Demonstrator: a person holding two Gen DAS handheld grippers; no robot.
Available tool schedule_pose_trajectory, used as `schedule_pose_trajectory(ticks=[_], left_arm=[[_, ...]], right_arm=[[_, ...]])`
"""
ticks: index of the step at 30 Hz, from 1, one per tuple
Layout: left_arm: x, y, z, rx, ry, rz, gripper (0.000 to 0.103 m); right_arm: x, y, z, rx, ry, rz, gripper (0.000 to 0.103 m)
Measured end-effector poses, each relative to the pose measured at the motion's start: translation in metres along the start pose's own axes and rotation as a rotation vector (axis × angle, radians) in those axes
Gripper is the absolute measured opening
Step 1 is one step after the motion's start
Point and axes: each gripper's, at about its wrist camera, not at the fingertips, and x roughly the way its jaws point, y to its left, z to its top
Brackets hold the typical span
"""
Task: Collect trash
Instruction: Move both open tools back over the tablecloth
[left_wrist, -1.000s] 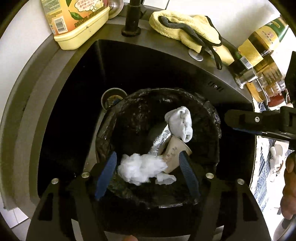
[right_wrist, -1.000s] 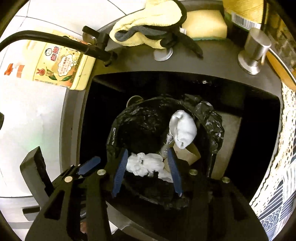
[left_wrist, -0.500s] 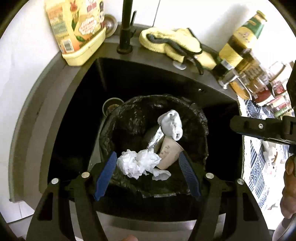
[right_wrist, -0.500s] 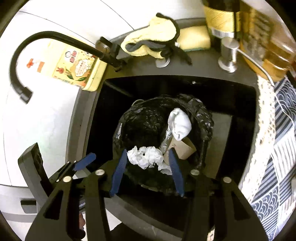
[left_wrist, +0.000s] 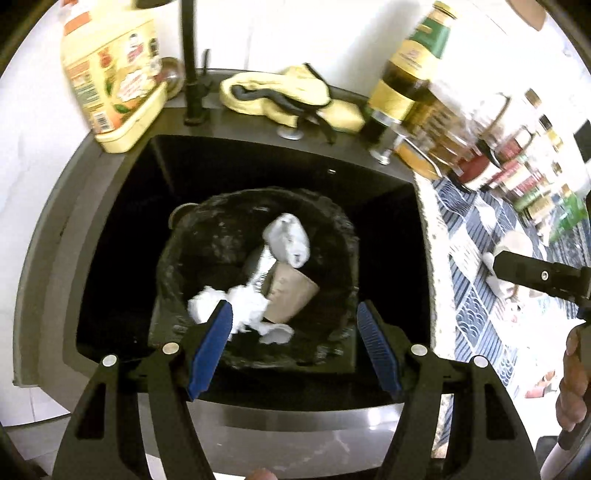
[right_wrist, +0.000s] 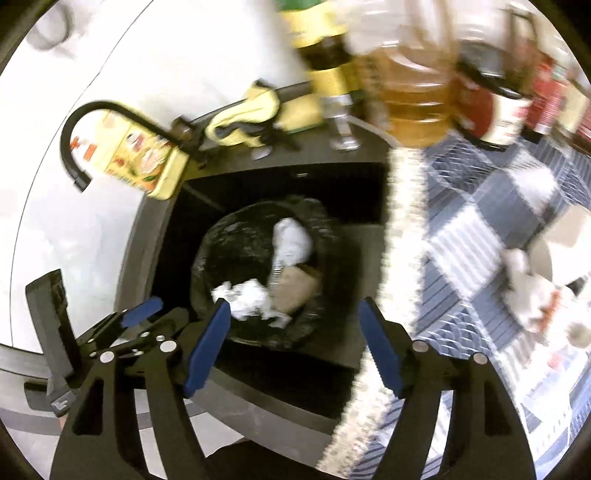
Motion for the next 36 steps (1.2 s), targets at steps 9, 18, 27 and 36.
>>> schedule_pose_trajectory(ticks=[9, 18, 27, 36], left_arm=[[0.009, -0.065, -0.002, 0.074, -0.003, -0.012, 0.072], [0.024, -0.125, -0.004, 0.085, 0.031, -0.022, 0.072], [0.037, -0.174, -0.008, 0.132, 0.073, 0.003, 0.072], [0.04, -0.194, -0.013, 0.141, 0.098, 0.027, 0.072]], right_arm=[[-0.059, -0.097, -0.02, 0.152, -0.052, -0.062, 0.072], [-0.108, -0.187, -0.043, 0.287, -0.09, -0.081, 0.073], [-0.083, -0.242, -0.074, 0.393, 0.012, -0.055, 0.078], [-0.045, -0.253, -0.076, 0.423, 0.118, 0.022, 0.078]])
